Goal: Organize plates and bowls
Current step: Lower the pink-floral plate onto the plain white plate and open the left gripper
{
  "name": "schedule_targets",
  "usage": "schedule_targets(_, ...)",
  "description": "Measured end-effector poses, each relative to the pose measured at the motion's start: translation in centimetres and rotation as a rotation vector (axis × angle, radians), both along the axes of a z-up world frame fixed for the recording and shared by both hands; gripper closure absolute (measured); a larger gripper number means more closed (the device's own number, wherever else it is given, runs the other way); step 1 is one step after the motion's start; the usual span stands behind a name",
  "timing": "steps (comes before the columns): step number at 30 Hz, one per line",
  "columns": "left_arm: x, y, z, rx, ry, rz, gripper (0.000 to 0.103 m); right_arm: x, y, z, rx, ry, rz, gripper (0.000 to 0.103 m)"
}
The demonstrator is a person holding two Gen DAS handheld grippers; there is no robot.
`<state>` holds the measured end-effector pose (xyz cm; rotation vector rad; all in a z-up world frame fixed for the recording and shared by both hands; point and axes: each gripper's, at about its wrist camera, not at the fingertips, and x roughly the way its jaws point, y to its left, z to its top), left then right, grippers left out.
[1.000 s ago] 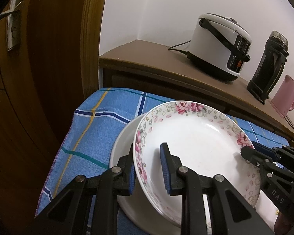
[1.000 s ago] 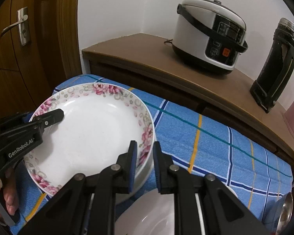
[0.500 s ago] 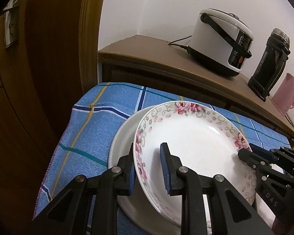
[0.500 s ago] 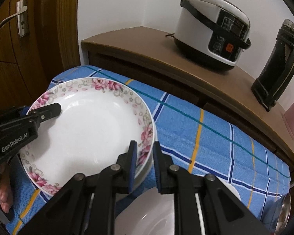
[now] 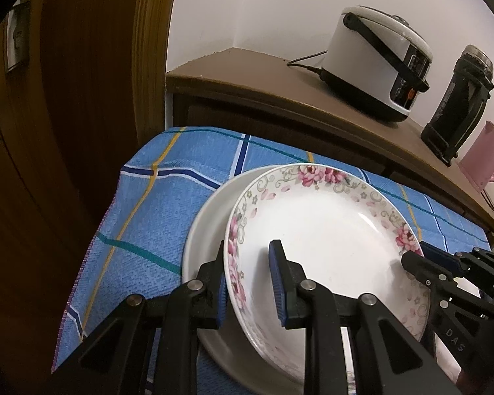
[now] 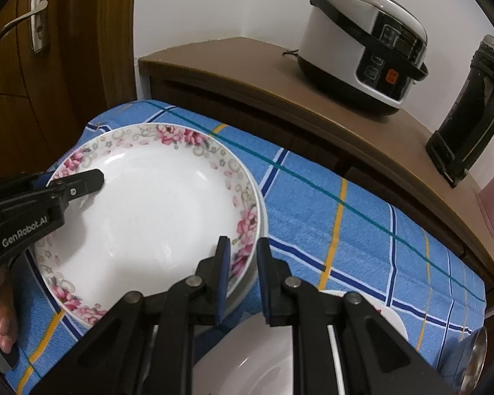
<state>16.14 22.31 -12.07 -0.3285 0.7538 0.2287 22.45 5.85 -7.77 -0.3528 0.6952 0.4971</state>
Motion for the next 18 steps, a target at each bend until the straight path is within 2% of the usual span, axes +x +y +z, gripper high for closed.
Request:
schedule_targets(13, -0.2, 0.3, -0.1, -0.012, -0.003, 0.011, 0.078, 0.1, 0.5, 0.0, 0.016, 0.004, 0.004, 0.085)
schedule_targets(18, -0.5, 0.3, 0.1, -0.009, -0.015, 0.029, 0.070, -0.3, -0.9, 0.4, 0.062, 0.010, 0.012, 0.081)
